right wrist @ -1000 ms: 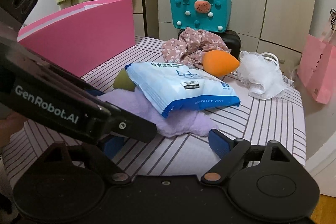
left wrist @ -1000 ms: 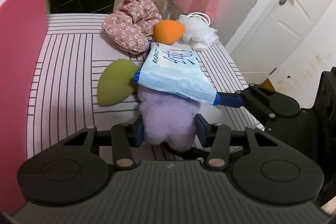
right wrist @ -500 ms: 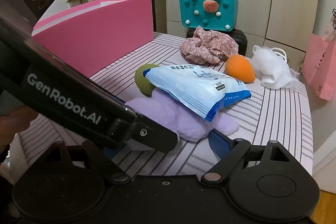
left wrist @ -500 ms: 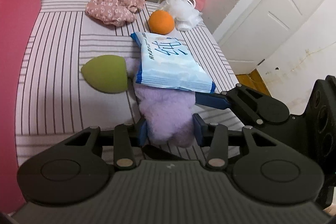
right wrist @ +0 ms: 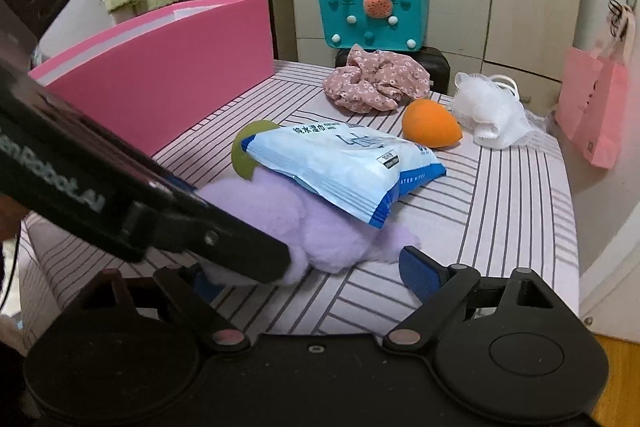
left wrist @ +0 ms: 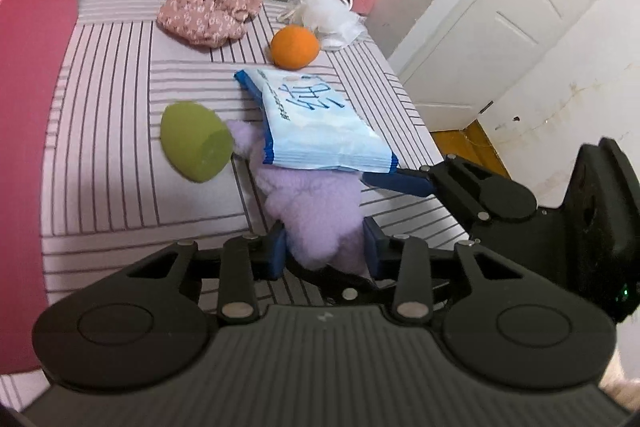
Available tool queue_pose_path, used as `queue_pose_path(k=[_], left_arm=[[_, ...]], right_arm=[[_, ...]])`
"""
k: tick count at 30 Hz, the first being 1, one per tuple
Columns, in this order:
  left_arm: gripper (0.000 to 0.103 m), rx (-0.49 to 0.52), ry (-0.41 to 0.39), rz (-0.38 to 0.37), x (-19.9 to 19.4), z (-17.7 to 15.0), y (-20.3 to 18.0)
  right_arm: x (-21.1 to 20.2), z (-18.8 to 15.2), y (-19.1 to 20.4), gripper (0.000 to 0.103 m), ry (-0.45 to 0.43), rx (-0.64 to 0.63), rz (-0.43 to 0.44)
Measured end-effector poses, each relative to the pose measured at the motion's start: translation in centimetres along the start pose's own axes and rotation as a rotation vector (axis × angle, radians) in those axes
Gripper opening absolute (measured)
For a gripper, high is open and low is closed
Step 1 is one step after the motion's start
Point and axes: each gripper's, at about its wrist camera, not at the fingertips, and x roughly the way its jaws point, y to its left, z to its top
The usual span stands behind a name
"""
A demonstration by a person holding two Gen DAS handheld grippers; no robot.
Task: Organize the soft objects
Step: 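Close the left tool on the lilac plush under the wipes pack, then lift the lilac plush with the left tool and carry it to the box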
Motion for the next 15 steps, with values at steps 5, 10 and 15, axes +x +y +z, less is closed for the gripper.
queue_pose_path(k=[5, 10, 15], left_arm=[[0.035, 0.039, 0.016, 0.005, -1.4, 0.3, 0.2], [0.034, 0.05, 0.077, -0.028, -3.0, 0.2, 1.0], [0.034, 0.084, 0.108, -0.043, -4.7, -0.2, 1.0]], right_arm=[[-0.3, 0.2, 0.4, 0.093, 0.016, -0.107, -0.014], [-1.1, 0.0, 0.7, 0.093, 0.014, -0.184, 0.073], [-1.2, 0.1, 0.9, 0.093, 0.03, -0.181, 0.186]])
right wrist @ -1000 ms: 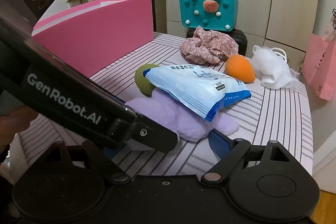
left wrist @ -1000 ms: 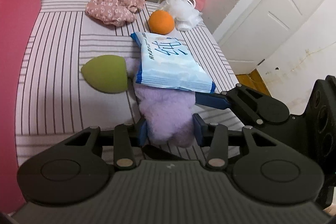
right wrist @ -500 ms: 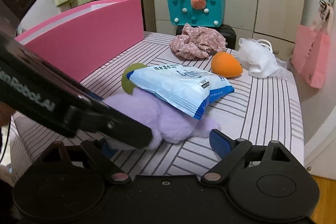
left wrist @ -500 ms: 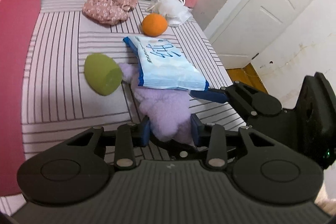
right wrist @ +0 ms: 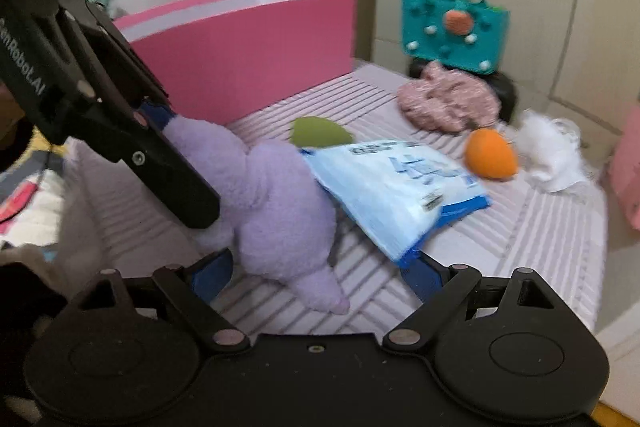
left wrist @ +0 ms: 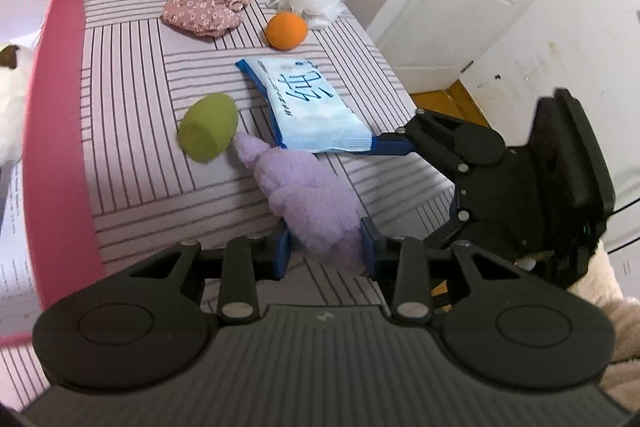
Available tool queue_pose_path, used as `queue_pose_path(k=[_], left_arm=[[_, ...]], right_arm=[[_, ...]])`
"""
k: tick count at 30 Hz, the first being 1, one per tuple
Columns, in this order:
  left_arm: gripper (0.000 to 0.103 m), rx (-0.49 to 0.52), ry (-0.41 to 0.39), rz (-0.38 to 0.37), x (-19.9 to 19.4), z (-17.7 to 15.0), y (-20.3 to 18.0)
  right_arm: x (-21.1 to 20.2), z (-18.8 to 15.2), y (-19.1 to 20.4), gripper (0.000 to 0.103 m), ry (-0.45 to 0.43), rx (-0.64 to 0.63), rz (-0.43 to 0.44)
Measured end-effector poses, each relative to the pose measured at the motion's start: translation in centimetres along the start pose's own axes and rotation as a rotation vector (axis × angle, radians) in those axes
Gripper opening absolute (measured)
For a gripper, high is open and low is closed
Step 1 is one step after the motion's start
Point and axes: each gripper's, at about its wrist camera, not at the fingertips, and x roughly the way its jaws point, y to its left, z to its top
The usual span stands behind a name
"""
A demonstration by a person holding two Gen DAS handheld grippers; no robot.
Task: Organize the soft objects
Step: 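Lift the lilac plush with the left tool and carry it to the box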
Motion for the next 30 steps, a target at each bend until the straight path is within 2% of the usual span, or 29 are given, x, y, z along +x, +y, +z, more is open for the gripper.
queue_pose_path(k=[6, 12, 14, 21, 26, 30], left_arm=[[0.034, -0.022, 0.023, -0.025, -0.1, -1.3, 0.2], [0.033, -0.057, 0.031, -0.045, 0.2, -2.4, 0.8], [0.033, -0.057, 0.022, -0.037, 0.2, -2.7, 0.8], [0.033, -0.022, 0.003, -0.039, -1.0, -2.8, 0.0], [0.033, 0.016, 0.021, -0.022, -1.5, -2.6, -0.8], [0.033, 0.031, 0.029, -0.024, -2.4, -2.9, -1.1]], right_arm=[[0.1, -0.7, 0.5, 0.092, 0.022, 0.086, 0.067], [-0.3, -1.4, 1.6, 0.083, -0.027, 0.127, 0.101], [-0.2, -1.5, 2.0, 0.081, -0.041, 0.138, 0.08], [-1.1, -1.8, 2.4, 0.059, -0.067, 0.268, 0.102], [-1.8, -1.4, 3.9, 0.045, -0.047, 0.257, 0.044], [-2.5, -0.9, 4.6, 0.043, -0.027, 0.265, 0.024]])
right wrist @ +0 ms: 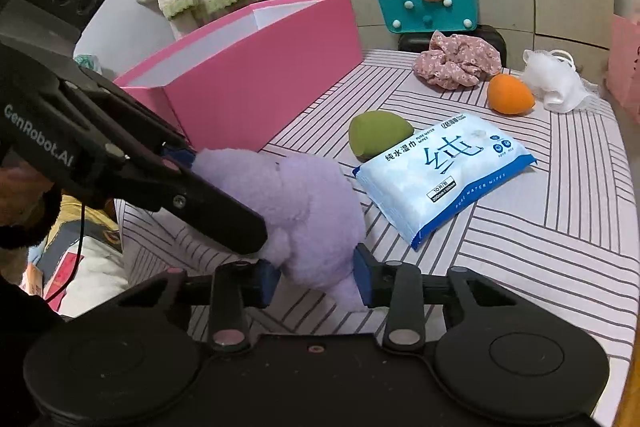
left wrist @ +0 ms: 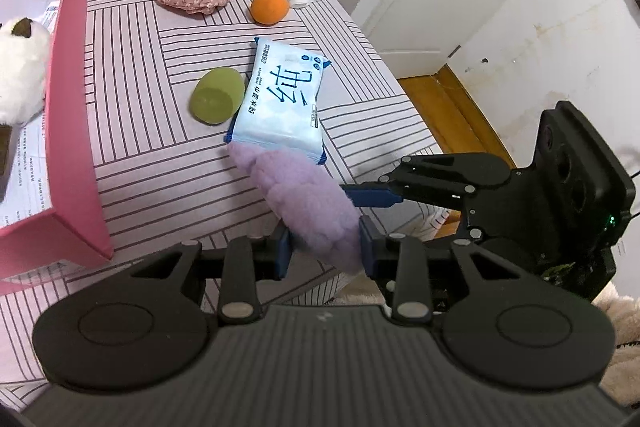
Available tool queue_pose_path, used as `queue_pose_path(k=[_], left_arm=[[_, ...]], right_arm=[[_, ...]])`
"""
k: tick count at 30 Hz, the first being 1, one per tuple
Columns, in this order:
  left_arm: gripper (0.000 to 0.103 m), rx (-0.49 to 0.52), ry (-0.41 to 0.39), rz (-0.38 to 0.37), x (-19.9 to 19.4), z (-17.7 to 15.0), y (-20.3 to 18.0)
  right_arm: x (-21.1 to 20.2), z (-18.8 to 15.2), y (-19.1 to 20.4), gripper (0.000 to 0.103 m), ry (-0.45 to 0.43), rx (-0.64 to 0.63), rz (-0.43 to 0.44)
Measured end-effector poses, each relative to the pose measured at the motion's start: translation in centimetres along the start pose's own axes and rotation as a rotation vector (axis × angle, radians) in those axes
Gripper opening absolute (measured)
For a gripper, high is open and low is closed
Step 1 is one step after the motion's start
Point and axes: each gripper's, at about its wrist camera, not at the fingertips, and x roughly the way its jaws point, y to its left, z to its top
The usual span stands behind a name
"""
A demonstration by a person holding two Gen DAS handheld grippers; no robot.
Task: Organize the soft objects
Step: 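Lift the lilac plush with the left tool and carry it to the box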
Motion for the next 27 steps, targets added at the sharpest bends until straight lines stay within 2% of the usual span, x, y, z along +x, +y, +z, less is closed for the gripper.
queue_pose_path(k=[13, 18, 27], left_arm=[[0.033, 0.053, 0.003, 0.009, -4.7, -0.9, -1.7], [0.033, 0.04, -0.02, 0.015, -7.1, -1.9, -1.7], [0.033, 0.028, -0.093, 0.045, -11.7, -3.4, -0.2]], right_arm=[[-3.0, 2.9, 5.7, 0.042, 0.055, -0.178, -0.104], [-3.6, 4.1, 8.0, 0.042, 0.075, -0.232, -0.089], [-3.3, 6.5, 12.3, 0.042, 0.038, -0.368, -0.09]])
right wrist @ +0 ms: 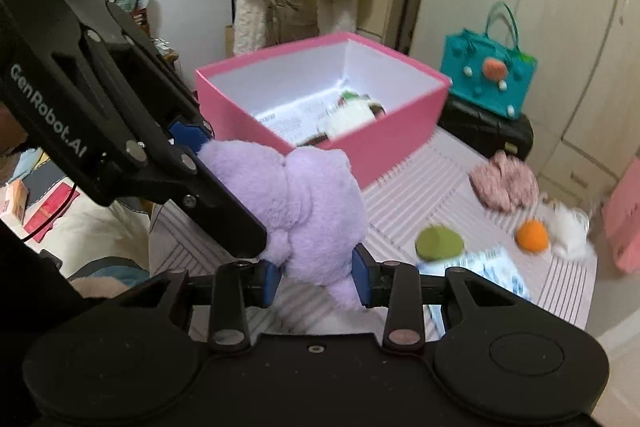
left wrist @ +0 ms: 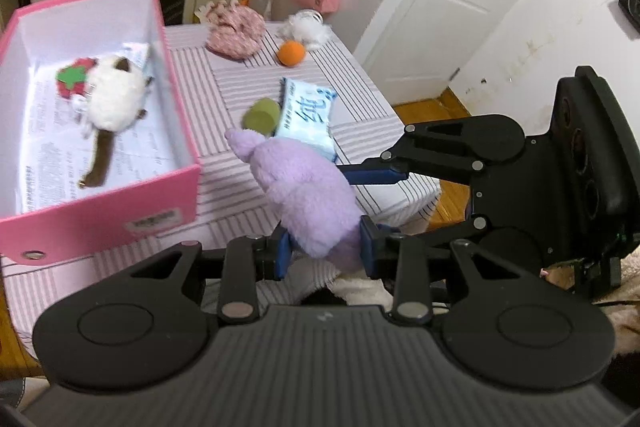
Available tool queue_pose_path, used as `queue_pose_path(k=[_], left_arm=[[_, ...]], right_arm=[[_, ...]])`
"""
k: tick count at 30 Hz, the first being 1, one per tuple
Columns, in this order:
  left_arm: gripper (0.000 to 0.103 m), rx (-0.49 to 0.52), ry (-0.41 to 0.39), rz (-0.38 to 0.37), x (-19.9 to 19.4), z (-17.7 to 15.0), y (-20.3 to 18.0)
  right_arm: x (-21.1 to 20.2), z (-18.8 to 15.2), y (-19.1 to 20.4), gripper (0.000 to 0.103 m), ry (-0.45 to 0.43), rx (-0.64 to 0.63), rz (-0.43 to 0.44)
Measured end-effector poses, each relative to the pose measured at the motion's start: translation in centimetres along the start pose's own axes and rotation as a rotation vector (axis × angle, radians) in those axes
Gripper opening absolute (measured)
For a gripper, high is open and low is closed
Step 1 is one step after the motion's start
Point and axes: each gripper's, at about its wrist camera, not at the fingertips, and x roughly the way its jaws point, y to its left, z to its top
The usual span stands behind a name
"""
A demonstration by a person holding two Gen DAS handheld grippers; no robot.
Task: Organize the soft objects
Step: 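Lift the lilac plush with the left tool and carry it to the box, then lower the lilac plush into the box and open the left tool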
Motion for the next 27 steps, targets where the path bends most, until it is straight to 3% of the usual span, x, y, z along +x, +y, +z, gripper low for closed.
queue_pose_path(k=[16, 27], left_arm=[[0.033, 0.0, -0.227, 0.105, -7.9, 1.5, 5.8], [0.033, -0.09, -0.353, 0.112, -9.2, 4.6, 11.9]], right_arm=[[2.9, 9.9, 1.7, 0.042, -0.111, -0.162, -0.005], [7.6, 15.3, -0.2, 0.042, -0.182, -0.254, 0.001]])
